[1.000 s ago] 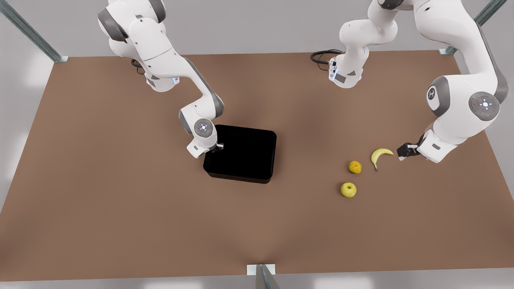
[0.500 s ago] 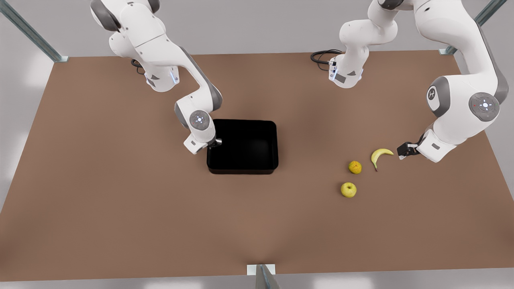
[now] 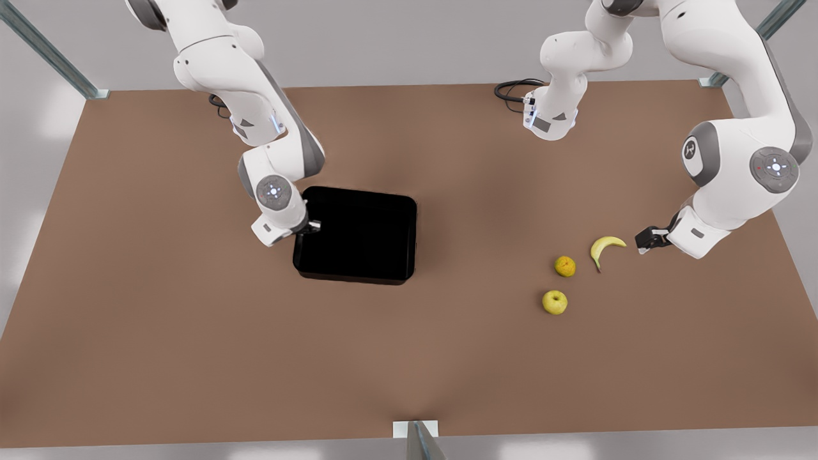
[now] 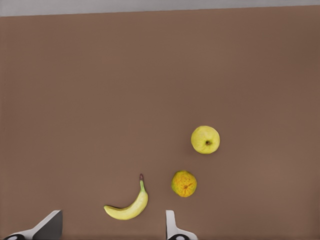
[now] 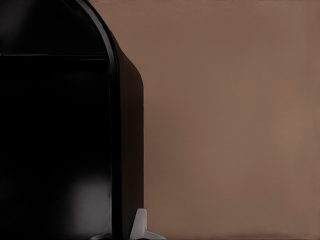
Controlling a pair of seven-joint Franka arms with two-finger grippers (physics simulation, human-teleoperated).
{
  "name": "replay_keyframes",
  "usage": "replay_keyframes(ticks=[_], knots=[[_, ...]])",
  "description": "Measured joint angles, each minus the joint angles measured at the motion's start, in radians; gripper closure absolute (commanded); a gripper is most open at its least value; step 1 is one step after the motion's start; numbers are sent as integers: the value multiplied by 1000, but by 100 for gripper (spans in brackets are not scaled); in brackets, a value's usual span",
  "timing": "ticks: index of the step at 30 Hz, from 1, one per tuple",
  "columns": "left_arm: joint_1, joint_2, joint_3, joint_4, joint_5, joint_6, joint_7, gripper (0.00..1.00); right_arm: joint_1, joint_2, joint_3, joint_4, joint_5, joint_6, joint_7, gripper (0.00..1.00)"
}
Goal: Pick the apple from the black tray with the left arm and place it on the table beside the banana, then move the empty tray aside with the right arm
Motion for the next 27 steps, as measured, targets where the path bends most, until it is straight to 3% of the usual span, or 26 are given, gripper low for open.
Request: replay_keyframes(ticks=[8, 13, 20, 21, 22, 23, 24, 27], knots=[[-7, 5, -4, -4, 3, 2, -6, 0, -6, 2, -235, 21, 27, -54, -173, 87], [-7, 7, -4, -2, 3, 3, -11, 0, -13, 167, -345, 128, 77, -56, -321, 87], [-7, 7, -4, -2, 4, 4, -15, 0, -13, 340, -374, 205, 226, -36, -516, 83], [-7, 7, -4, -2, 4, 4, -16, 0, -15, 349, -374, 210, 235, -33, -538, 80], [-7, 7, -4, -2, 4, 4, -16, 0, -16, 355, -374, 214, 240, -31, -559, 62], [-7, 7, -4, -2, 4, 4, -17, 0, -17, 361, -375, 218, 249, -29, -579, 20], [-7, 6, -4, -2, 4, 4, -17, 0, -17, 367, -375, 224, 258, -27, -596, 0], [-6, 6, -4, -2, 4, 5, -18, 0, -17, 371, -380, 231, 248, -23, -629, 0]])
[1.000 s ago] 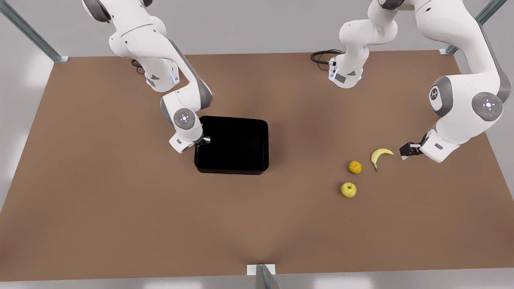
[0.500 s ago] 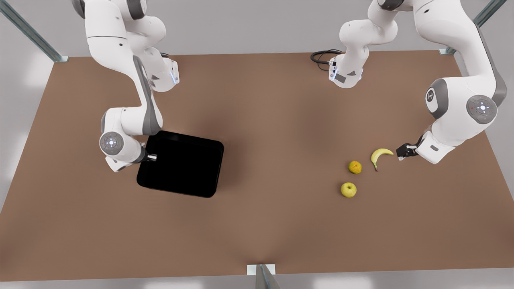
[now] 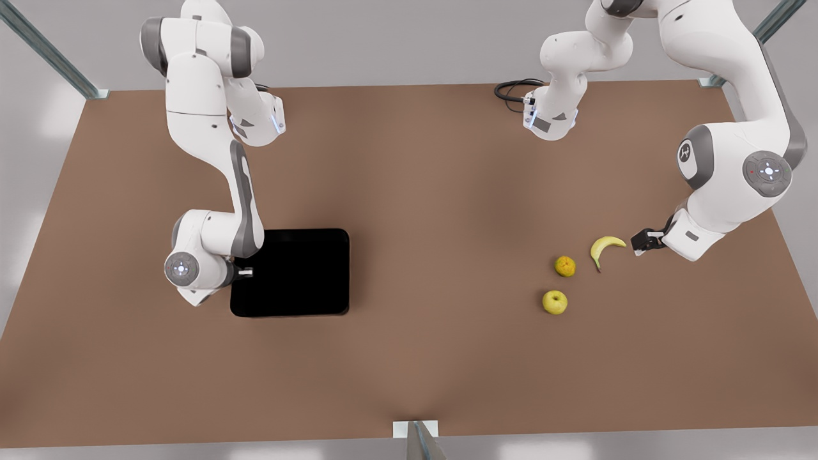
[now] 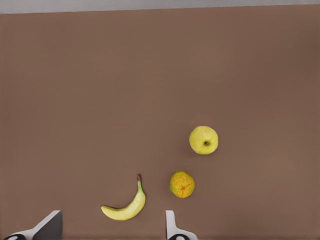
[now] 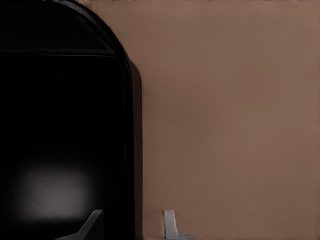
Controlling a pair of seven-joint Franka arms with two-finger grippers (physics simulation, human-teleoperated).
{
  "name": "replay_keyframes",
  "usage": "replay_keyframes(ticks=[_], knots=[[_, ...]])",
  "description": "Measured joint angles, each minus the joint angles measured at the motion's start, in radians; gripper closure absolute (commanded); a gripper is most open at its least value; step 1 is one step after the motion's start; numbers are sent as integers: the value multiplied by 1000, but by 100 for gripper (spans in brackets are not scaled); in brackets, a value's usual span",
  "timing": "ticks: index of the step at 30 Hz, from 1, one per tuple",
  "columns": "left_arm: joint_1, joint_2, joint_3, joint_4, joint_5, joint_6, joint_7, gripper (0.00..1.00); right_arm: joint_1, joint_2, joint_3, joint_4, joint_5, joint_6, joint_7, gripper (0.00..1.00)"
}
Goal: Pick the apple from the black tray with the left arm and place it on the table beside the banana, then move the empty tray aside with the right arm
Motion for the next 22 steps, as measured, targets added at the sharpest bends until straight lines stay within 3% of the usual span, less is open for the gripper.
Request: replay_keyframes(ticks=[5, 7, 8, 10, 12, 15, 22], knots=[[1, 0, 0, 0, 1, 1, -1, 0, 2, -154, -28, 15, 12, -53, -53, 0], [0, 0, 0, 0, 0, 1, -2, 0, -14, -217, -20, 170, 18, -164, -64, 0], [0, 0, 0, 0, 0, 1, -2, 0, -97, -244, 65, 261, 21, -230, -68, 0], [0, 0, 1, 0, 0, 1, -2, 0, -381, -323, 374, 337, 0, -334, -73, 0], [1, 0, 1, 2, 0, 1, -2, 0, -504, -357, 512, 358, -32, -409, -75, 0], [1, 3, 0, 13, 0, 0, -3, 0, -531, -366, 559, 363, -58, -485, -76, 0], [5, 26, 2, 66, 11, -3, 25, 0, -535, -362, 568, 361, -78, -565, -66, 0]])
